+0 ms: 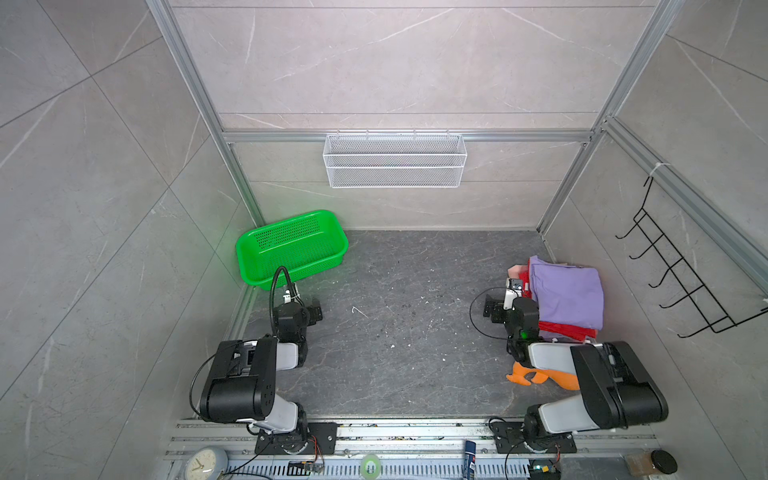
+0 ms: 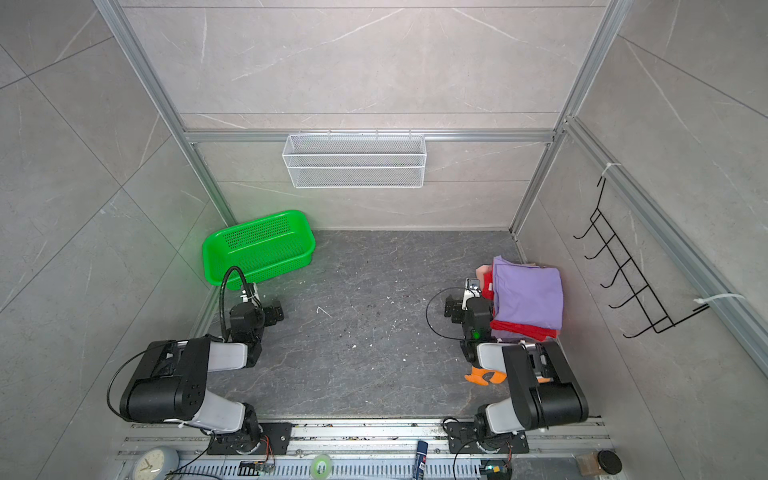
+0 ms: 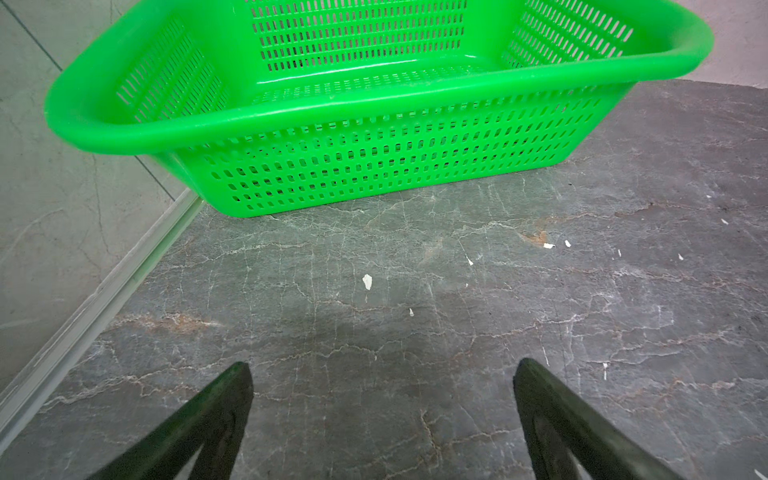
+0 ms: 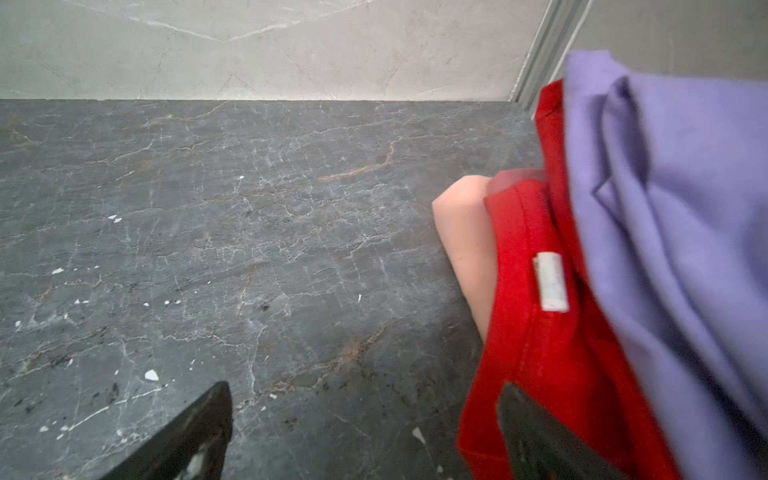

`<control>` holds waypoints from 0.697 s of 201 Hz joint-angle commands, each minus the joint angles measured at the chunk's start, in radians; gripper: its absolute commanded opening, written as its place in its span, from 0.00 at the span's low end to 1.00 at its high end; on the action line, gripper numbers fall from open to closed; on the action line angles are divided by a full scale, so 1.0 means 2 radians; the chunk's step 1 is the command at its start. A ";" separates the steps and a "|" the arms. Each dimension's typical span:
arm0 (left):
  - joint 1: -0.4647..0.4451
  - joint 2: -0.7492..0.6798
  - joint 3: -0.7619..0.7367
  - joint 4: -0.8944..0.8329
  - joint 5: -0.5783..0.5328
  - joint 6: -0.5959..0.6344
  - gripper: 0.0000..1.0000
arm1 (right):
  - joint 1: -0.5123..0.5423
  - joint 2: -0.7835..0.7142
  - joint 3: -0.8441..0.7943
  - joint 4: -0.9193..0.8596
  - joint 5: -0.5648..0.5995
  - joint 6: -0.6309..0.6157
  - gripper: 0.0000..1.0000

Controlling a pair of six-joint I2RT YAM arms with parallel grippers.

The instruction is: Fold and stack the t-shirts

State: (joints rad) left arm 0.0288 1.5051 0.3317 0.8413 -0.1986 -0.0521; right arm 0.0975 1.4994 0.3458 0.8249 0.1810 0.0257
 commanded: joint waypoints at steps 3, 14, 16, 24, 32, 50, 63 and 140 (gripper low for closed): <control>0.002 -0.002 0.009 0.012 0.004 0.006 1.00 | 0.000 0.000 -0.002 0.027 -0.021 0.005 1.00; 0.002 -0.001 0.010 0.012 0.004 0.006 1.00 | 0.000 0.013 -0.003 0.054 -0.021 0.001 1.00; 0.002 -0.001 0.010 0.012 0.004 0.006 1.00 | 0.000 0.013 -0.003 0.055 -0.021 0.001 1.00; 0.002 0.000 0.011 0.010 0.004 0.006 1.00 | 0.000 0.008 0.001 0.035 -0.020 0.002 1.00; 0.002 0.001 0.011 0.010 0.004 0.006 1.00 | 0.000 0.006 0.004 0.025 -0.020 0.002 1.00; 0.003 0.001 0.013 0.009 0.006 0.005 1.00 | 0.000 0.010 0.003 0.034 -0.018 0.001 1.00; 0.003 0.001 0.012 0.009 0.005 0.005 1.00 | 0.001 0.008 0.004 0.029 -0.018 -0.001 1.00; 0.002 -0.002 0.009 0.012 0.000 0.008 1.00 | 0.010 0.007 0.004 0.030 -0.006 -0.008 1.00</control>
State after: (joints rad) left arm 0.0288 1.5055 0.3321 0.8379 -0.1989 -0.0521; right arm 0.1074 1.5131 0.3439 0.8692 0.1562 0.0250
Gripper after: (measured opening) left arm 0.999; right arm 0.998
